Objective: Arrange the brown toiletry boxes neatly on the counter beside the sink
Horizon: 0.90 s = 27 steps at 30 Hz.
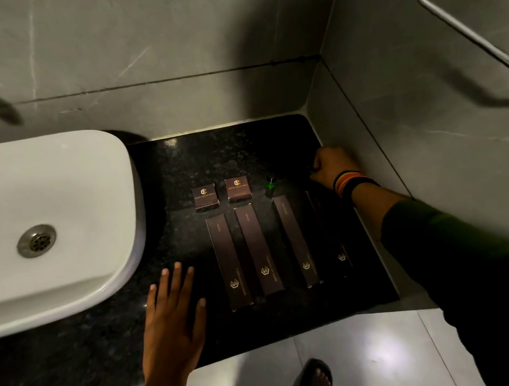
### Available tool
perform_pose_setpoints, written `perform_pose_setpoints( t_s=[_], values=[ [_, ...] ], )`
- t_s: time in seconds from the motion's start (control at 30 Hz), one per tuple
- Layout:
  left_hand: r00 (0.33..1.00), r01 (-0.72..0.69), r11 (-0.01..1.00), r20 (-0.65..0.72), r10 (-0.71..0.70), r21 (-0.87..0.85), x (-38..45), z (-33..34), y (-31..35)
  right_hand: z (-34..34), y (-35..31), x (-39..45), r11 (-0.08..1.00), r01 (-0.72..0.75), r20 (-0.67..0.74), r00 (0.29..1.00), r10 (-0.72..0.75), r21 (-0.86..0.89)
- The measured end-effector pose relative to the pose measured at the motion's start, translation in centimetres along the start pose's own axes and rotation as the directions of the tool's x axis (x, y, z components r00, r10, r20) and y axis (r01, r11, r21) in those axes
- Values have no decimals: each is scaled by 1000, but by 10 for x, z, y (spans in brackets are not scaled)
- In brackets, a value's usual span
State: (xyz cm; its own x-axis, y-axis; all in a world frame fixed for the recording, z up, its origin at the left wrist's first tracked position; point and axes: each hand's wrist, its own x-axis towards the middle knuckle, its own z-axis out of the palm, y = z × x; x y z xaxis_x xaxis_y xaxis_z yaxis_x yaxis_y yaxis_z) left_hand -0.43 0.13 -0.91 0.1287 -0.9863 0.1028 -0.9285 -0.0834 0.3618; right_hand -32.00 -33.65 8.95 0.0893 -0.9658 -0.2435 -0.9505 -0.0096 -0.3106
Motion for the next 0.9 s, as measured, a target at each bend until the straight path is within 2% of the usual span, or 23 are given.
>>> perform_pose_setpoints(
  t_s=[0.07, 0.13, 0.27, 0.47, 0.57, 0.77, 0.9],
  values=[
    [1000, 2, 1000, 1, -2, 2, 0, 0, 0, -2, -5, 6, 998, 30, 29, 999, -28, -64],
    [1000, 4, 1000, 7, -4, 7, 0, 0, 0, -5, -9, 10, 997, 51, 79, 996, -46, -54],
    [1000, 13, 1000, 13, -13, -9, 0, -1, 0, -5, -10, 13, 990, 21, 97, 995, -34, 137],
    [1000, 22, 999, 5, -22, -40, 1, -3, 2, -1, -1, -2, 947, 72, -1, 997, -75, 314],
    [1000, 17, 999, 6, -17, -45, 0, -3, 2, 3, 1, -3, 957, 90, 18, 995, -98, 275],
    [1000, 13, 999, 12, -13, -33, 0, -2, 1, -1, -13, 2, 977, 202, 71, 976, -207, 70],
    [1000, 11, 999, 6, -10, -39, -1, -2, 0, 4, -19, 0, 977, 213, 104, 971, -214, 25]
  ],
)
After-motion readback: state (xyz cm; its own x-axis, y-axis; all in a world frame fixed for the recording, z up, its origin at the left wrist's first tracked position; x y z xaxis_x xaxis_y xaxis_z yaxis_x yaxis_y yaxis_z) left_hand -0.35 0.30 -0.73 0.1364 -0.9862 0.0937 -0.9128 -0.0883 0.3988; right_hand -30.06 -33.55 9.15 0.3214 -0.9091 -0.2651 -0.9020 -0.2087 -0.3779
